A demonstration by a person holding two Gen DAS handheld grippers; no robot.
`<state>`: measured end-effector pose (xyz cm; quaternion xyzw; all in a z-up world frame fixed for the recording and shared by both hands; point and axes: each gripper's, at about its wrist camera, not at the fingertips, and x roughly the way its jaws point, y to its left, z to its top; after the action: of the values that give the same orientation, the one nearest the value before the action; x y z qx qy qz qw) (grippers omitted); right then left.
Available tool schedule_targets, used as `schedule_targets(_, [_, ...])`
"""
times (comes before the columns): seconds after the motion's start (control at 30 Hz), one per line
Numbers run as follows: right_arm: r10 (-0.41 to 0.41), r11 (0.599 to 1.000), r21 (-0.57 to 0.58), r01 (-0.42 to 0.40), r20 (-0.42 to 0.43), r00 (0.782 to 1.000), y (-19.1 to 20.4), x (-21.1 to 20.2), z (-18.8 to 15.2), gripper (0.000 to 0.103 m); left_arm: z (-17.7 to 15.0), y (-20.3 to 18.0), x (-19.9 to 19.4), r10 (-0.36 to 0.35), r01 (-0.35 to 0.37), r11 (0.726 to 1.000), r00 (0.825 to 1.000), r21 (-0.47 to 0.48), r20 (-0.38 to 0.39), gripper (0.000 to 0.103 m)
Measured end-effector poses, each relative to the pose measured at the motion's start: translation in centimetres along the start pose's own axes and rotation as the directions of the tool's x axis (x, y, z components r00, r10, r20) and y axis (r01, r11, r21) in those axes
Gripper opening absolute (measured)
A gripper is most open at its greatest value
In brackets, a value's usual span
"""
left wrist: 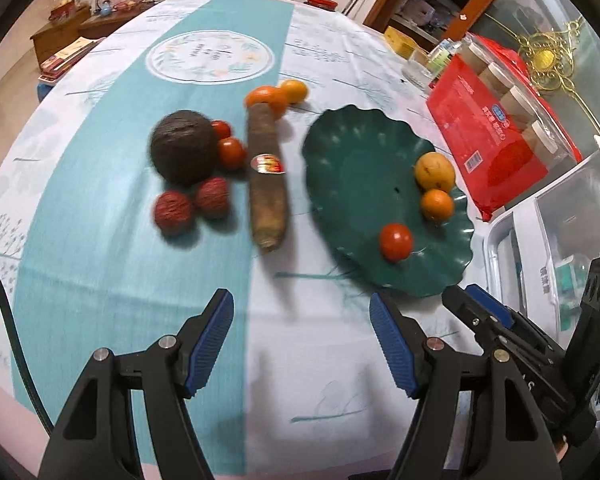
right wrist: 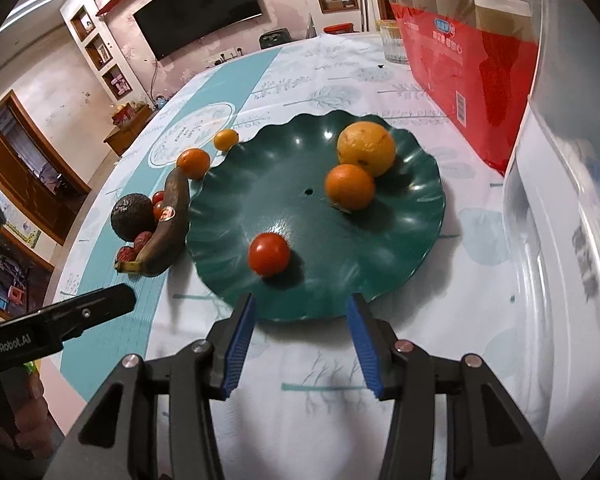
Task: Organize fruits
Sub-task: 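Move the right tool to the brown banana while the left tool moves toward the avocado, then lift the banana with the right tool while the left tool lifts the avocado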
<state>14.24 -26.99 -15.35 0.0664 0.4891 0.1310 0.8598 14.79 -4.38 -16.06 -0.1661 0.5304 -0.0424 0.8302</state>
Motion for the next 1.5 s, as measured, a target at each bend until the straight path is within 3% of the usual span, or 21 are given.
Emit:
schedule_targets(0.37, [0.008,0.999,0.037,-0.007,-0.032,0.999,4.7,0.4,-2.4,0.048,0.2,4.9,-3.3,0.017,-0.017,0.999,1.000,0.050,-0.005,0.073])
schedule_targets(0.77, [0.019,1.000,-0.001,-0.019,0.012,1.000,10.3,0.7,-1.0,0.048,3.7,8.3,-5.3,0.060,-0.056,0.991,0.998,0.125,-0.025,0.077])
schedule_targets(1.17, [0.028,0.998,-0.054,-0.028,-0.010,1.000,13.7,4.4,2.7,0.048,9.2,8.5,-2.8,0.095,-0.084,0.981,0.994,0.174,-0.055,0.078])
schedule_targets(1.5, [0.057,0.998,-0.009,-0.058,-0.075,0.996,14.0,8.3,3.5,0.048,11.4,8.6,1.3,0.084,-0.068,0.987,0.991,0.147,-0.103,0.078])
